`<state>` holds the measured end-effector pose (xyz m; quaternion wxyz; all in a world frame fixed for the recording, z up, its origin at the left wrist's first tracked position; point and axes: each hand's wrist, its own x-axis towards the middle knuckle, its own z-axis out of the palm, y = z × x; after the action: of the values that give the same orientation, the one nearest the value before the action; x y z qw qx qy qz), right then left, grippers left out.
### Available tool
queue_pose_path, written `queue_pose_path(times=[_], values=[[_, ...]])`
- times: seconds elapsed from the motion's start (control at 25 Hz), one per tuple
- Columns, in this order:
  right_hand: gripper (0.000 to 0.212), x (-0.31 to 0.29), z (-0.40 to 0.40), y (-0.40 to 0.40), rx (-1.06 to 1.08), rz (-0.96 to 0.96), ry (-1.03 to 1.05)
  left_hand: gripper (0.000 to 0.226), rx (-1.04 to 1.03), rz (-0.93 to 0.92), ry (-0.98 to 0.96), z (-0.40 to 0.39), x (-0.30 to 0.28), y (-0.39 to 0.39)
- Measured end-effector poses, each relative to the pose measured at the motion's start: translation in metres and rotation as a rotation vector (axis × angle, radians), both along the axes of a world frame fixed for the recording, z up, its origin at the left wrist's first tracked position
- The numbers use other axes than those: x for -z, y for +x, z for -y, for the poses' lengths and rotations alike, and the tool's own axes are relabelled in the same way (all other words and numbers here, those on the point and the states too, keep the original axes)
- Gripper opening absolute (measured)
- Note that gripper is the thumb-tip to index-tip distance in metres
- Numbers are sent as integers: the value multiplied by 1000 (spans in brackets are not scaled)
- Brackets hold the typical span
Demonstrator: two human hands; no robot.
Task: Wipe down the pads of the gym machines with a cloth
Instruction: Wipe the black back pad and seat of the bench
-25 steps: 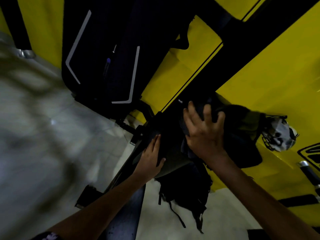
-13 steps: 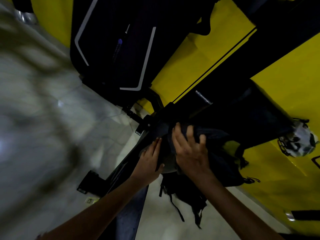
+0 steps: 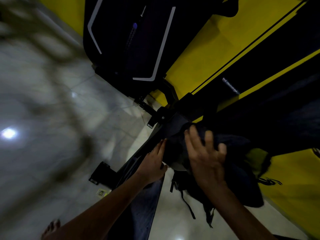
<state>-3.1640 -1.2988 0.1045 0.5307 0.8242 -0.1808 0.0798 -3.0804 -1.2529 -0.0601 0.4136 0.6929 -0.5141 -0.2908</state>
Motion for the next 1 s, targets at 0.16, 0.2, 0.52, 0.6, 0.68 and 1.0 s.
queue_pose_path(times=[0.16, 0.2, 0.52, 0.6, 0.68, 1.0], values=[[45, 36, 7, -3, 30, 13, -51, 95, -3, 58, 43, 1, 20, -7], [48, 59, 9, 2, 50, -42, -25, 95, 8, 64, 62, 1, 29, -8], [44, 82, -3, -7, 12, 76, 70, 93, 97, 146, 135, 0, 61, 3], [43, 105, 1, -7, 19, 36, 26, 93, 114, 189, 140, 3, 73, 5], [44, 143, 4, 0, 45, -60, 44, 91, 156, 273, 133, 4, 84, 9], [46, 183, 1, -21, -43, -24, 436, 86, 148, 370, 276, -50, 94, 23]])
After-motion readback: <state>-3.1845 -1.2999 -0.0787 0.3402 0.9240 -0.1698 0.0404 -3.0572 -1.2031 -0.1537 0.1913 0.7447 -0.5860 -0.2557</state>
